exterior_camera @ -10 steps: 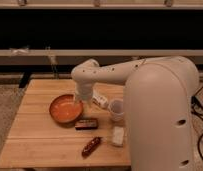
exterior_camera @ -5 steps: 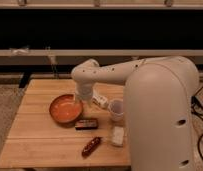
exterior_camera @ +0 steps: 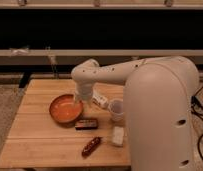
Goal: Push the eraser across the table
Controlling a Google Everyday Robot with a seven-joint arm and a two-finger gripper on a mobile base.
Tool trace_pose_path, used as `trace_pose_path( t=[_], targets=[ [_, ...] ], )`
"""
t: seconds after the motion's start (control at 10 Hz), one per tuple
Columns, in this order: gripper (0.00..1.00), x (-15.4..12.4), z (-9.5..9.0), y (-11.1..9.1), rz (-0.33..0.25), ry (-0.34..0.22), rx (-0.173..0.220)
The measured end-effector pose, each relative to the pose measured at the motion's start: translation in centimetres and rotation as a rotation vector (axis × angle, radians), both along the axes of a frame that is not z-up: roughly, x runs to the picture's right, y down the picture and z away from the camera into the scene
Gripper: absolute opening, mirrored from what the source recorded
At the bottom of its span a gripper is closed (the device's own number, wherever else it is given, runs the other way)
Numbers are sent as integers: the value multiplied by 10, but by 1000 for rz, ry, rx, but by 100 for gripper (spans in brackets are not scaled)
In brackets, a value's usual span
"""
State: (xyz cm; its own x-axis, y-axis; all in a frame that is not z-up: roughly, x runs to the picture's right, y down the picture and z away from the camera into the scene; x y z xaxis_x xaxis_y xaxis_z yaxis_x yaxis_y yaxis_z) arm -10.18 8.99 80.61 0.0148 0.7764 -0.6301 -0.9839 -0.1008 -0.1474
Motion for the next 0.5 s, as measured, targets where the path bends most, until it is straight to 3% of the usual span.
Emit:
trace_pose_path(
  t=[0.5],
  targets=[
    [65, 0, 1, 2, -2, -1, -3]
  ],
)
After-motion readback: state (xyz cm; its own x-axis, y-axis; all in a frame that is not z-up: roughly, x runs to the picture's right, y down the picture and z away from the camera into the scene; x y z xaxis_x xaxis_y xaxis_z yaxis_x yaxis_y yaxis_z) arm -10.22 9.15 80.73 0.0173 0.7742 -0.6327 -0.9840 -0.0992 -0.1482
